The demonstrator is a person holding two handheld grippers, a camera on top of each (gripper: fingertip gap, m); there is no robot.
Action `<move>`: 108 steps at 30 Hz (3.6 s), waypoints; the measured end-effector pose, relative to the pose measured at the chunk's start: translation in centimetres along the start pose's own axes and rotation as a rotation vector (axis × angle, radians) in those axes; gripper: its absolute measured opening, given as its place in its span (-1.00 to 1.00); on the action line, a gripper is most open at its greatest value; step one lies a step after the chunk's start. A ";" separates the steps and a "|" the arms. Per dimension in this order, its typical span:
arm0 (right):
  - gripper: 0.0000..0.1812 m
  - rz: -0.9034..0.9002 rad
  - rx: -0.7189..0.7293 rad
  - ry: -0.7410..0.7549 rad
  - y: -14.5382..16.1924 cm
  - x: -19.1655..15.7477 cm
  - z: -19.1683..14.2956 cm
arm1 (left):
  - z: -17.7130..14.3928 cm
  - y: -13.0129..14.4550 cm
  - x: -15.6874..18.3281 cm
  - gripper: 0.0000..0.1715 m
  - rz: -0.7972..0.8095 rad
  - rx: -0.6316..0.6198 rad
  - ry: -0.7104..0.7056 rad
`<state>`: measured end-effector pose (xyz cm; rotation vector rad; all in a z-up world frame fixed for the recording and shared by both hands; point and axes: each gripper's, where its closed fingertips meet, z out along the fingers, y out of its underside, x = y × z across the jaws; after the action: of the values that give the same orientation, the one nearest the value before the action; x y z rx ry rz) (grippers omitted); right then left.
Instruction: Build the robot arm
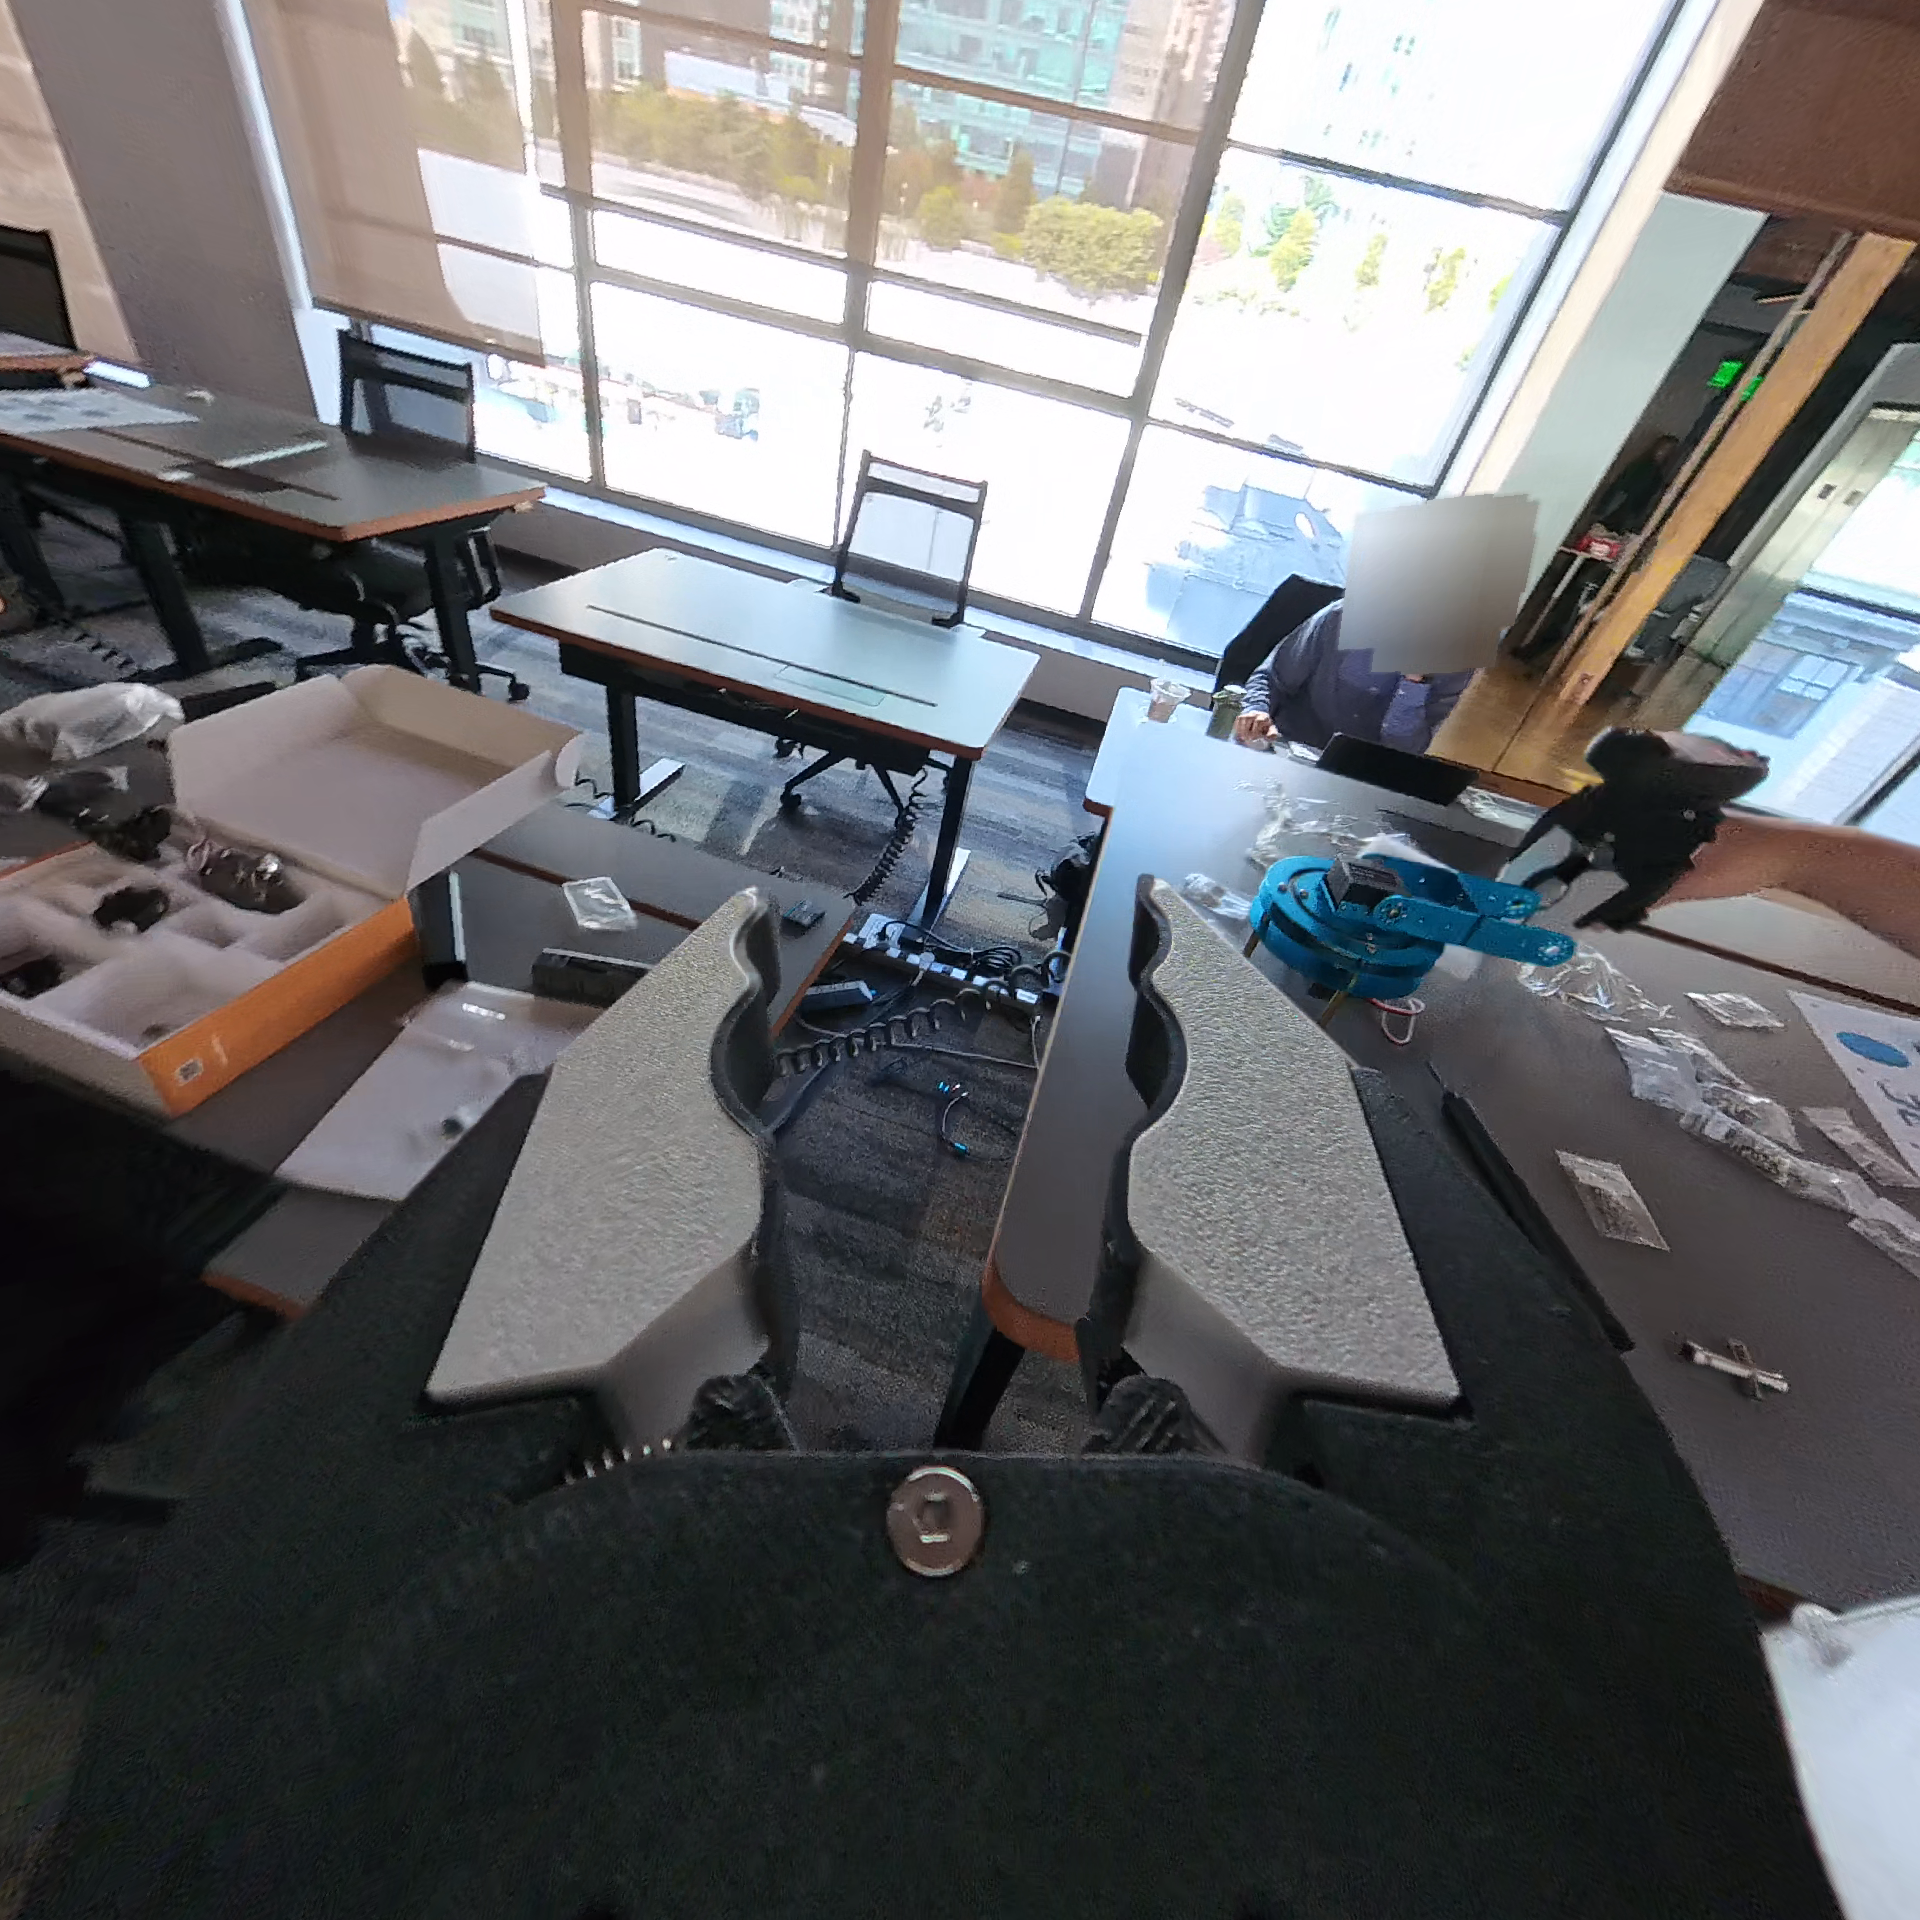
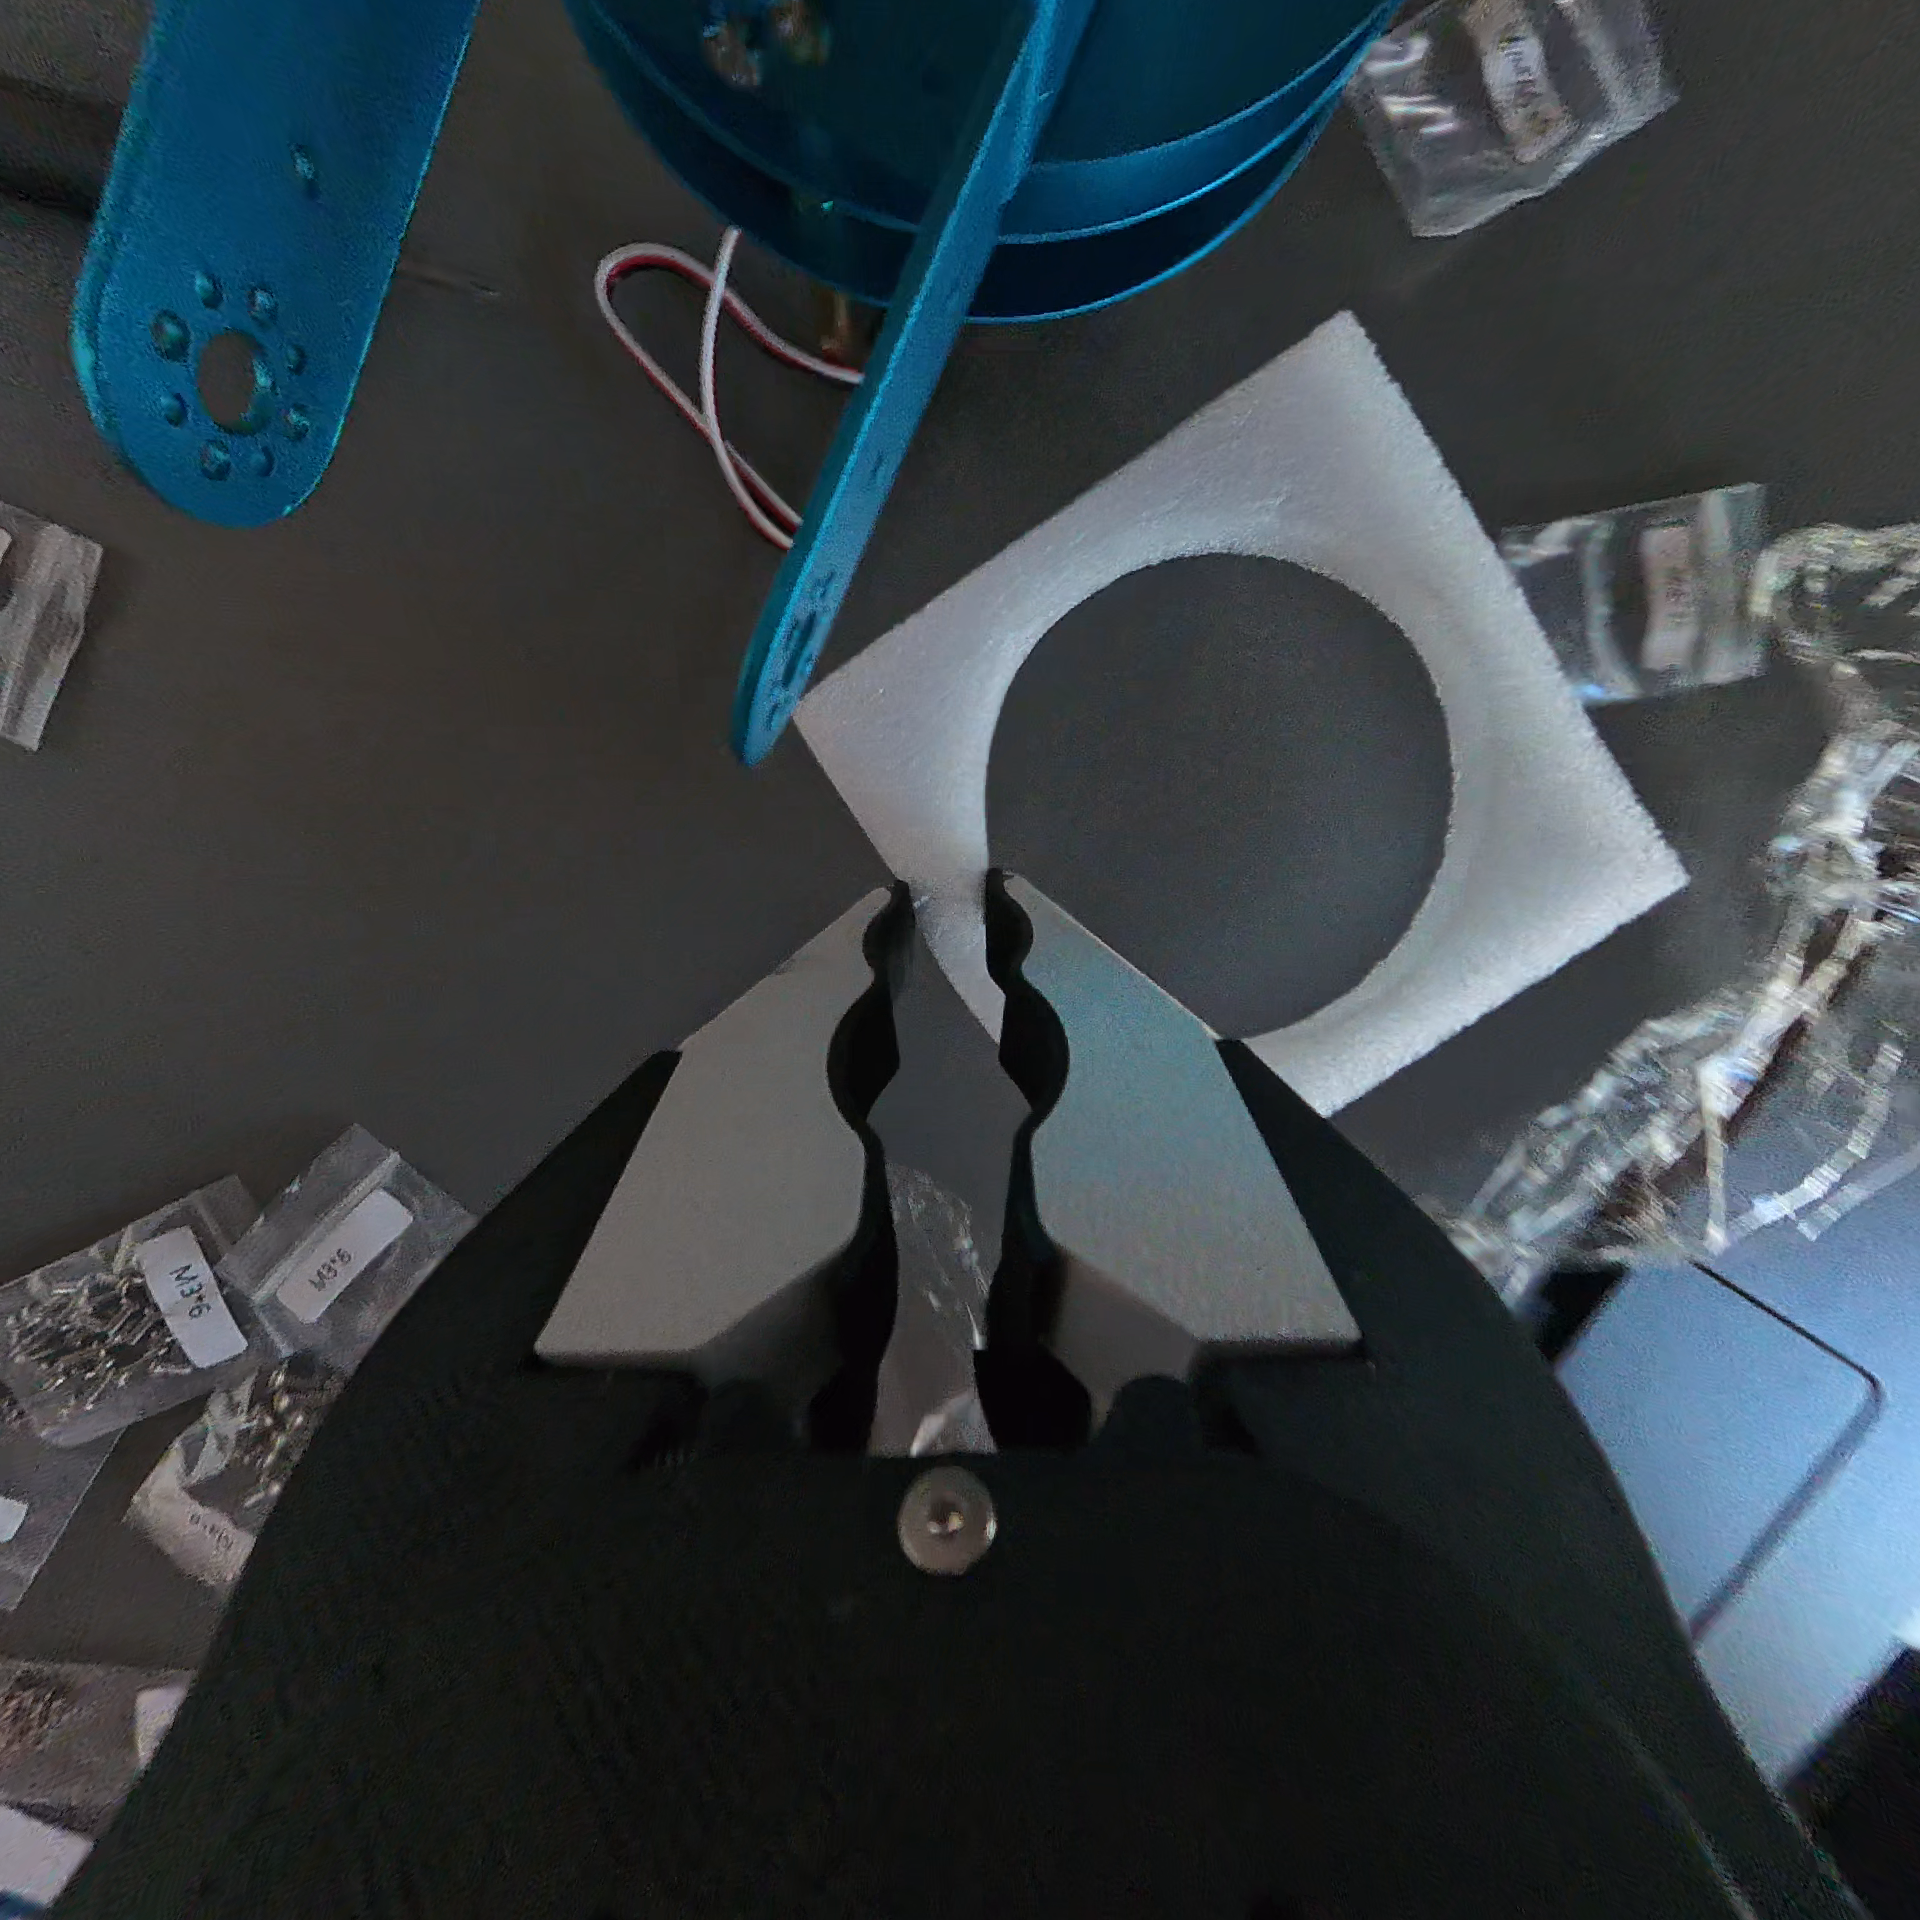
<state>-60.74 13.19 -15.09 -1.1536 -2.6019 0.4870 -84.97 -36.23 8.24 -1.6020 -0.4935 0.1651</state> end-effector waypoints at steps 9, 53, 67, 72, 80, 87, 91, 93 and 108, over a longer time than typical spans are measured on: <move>-0.86 0.580 0.003 0.335 6.7 -6.1 -13.1 | 9.7 5.2 8.5 -0.20 -0.057 -0.094 0.406; -0.99 1.181 0.291 0.521 16.0 -24.9 -7.2 | 13.0 19.4 47.4 -0.17 -0.022 -0.448 1.042; -1.00 0.748 0.617 0.677 11.9 -28.2 -15.5 | 13.6 23.8 56.7 -0.30 -0.041 -0.561 1.365; -1.00 0.727 0.602 0.691 12.7 -29.9 -16.7 | 15.1 27.0 56.6 -0.40 0.211 -0.589 1.226; -1.00 0.734 0.599 0.719 15.6 -31.7 -17.5 | 16.4 33.1 53.1 -0.34 0.892 -0.614 1.081; -1.00 0.741 0.627 0.705 16.6 -32.4 -17.9 | 15.4 33.9 52.9 -0.59 1.323 -0.466 1.242; -1.00 0.763 0.618 0.695 17.5 -32.7 -17.8 | 14.8 34.2 54.5 -0.69 1.476 -0.293 1.319; -1.00 0.776 0.605 0.689 17.9 -32.9 -17.5 | 15.1 34.9 54.7 -1.00 1.560 -0.210 1.321; -1.00 0.824 0.631 0.668 19.2 -32.9 -17.3 | 15.1 33.8 56.8 -0.55 1.307 -0.440 1.329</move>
<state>-20.22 4.05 -10.07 -1.7007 -1.2116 0.8102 -32.99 0.14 -15.66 -1.8203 1.6562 -0.0783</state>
